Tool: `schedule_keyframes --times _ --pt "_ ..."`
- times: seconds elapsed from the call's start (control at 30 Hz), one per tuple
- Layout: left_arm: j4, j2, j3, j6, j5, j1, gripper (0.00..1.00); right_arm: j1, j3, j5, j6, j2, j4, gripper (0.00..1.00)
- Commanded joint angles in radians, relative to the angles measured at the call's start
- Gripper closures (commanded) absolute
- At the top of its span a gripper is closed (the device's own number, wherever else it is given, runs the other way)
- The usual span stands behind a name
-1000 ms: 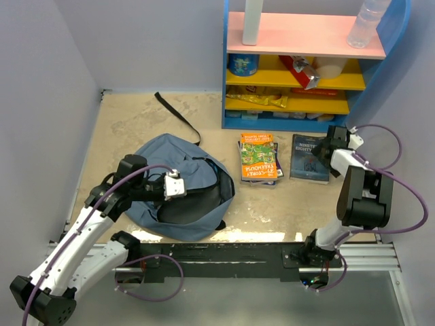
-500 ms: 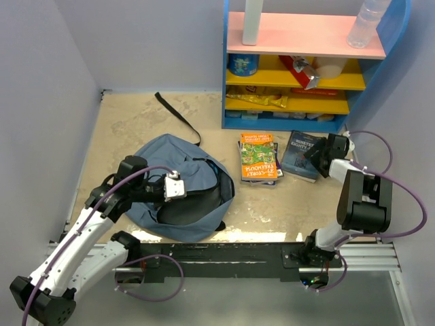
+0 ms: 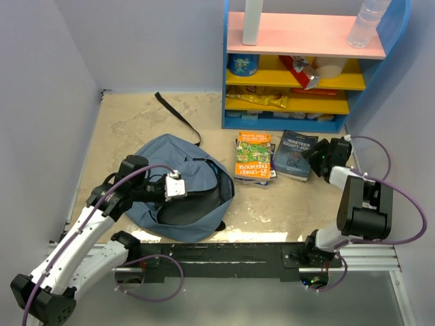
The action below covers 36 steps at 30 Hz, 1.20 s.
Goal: Pack the student bag
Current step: Pick up the book from the center of the board.
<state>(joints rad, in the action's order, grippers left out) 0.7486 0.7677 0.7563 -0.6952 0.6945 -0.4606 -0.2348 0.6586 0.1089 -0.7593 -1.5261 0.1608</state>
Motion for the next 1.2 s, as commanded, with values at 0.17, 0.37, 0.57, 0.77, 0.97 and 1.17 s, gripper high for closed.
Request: schedule_keyframes --times 0.17,0.37,0.57,0.77,0.97,1.17 --pt "-0.042 -0.004 0.017 0.013 0.048 -0.006 1.0 0.029 0.012 0.141 -0.06 0.084 0.077 0.56" --pt "-0.04 -0.005 0.017 0.011 0.048 -0.006 1.0 0.028 -0.008 0.192 -0.072 0.043 0.117 0.63" --pt "-0.041 -0.004 0.015 0.008 0.048 -0.006 1.0 0.029 -0.02 0.294 -0.081 0.057 0.224 0.53" --pt "-0.045 0.001 0.015 0.011 0.051 -0.006 1.0 0.034 -0.007 0.321 -0.052 0.009 0.227 0.5" --pt "-0.041 0.008 0.026 0.013 0.054 -0.007 1.0 0.038 0.019 0.272 -0.012 -0.04 0.134 0.67" --pt "-0.045 0.016 0.032 0.016 0.057 -0.006 1.0 0.051 0.067 0.173 0.055 0.046 -0.027 0.91"
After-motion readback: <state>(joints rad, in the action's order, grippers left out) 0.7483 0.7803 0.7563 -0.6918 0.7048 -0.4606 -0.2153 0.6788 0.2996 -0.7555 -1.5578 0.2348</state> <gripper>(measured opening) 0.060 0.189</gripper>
